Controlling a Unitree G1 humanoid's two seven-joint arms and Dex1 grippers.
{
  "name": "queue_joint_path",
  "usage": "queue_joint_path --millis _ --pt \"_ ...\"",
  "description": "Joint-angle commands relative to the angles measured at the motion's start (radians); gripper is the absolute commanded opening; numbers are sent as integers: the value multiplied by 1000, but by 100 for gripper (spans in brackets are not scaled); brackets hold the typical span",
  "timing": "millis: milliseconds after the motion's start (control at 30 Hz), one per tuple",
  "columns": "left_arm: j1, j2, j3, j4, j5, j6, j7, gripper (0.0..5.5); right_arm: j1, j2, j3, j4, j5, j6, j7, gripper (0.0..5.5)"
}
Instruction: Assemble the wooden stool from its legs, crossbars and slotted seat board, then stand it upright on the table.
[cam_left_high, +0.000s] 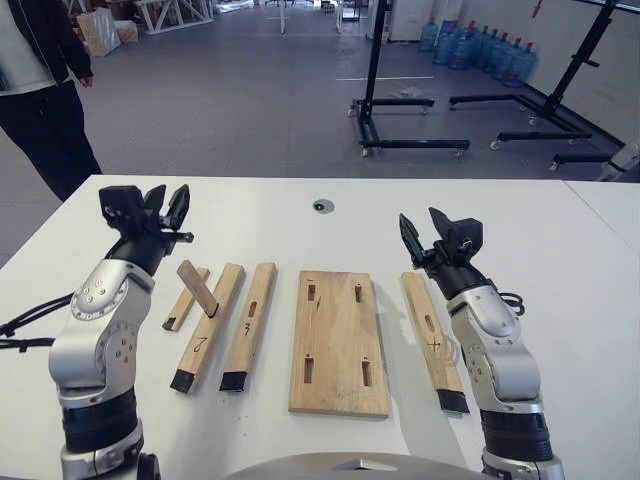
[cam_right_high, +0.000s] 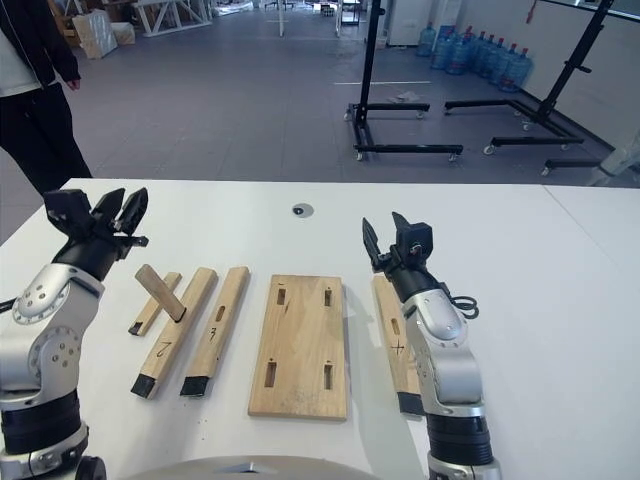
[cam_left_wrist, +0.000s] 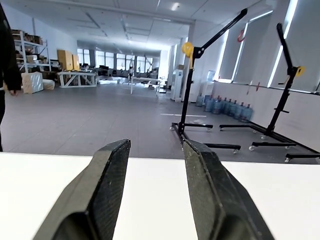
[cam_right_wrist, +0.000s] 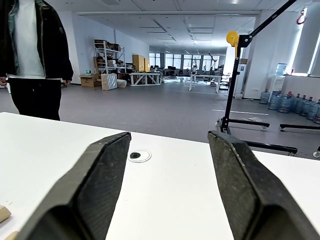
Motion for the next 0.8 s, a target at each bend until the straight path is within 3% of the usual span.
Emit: queue_joint_path --millis 33,333,467,567,800 --pt "-22 0 -1 8 -11 26 15 190 -5 17 22 8 -5 -8 -1 282" --pt "21 3 -34 -3 -12 73 30 190 -30 6 -7 29 -45 -51 -38 282" --pt "171 -37 -126 148 88 41 41 190 -47 4 -16 40 -34 -44 -32 282" --pt "232 -86 -112 246 103 5 62 190 -64 -12 -21 37 -21 -23 -12 282" --pt "131 -79 -81 191 56 -57 34 190 -64 -28 -44 38 -10 -15 -10 282"
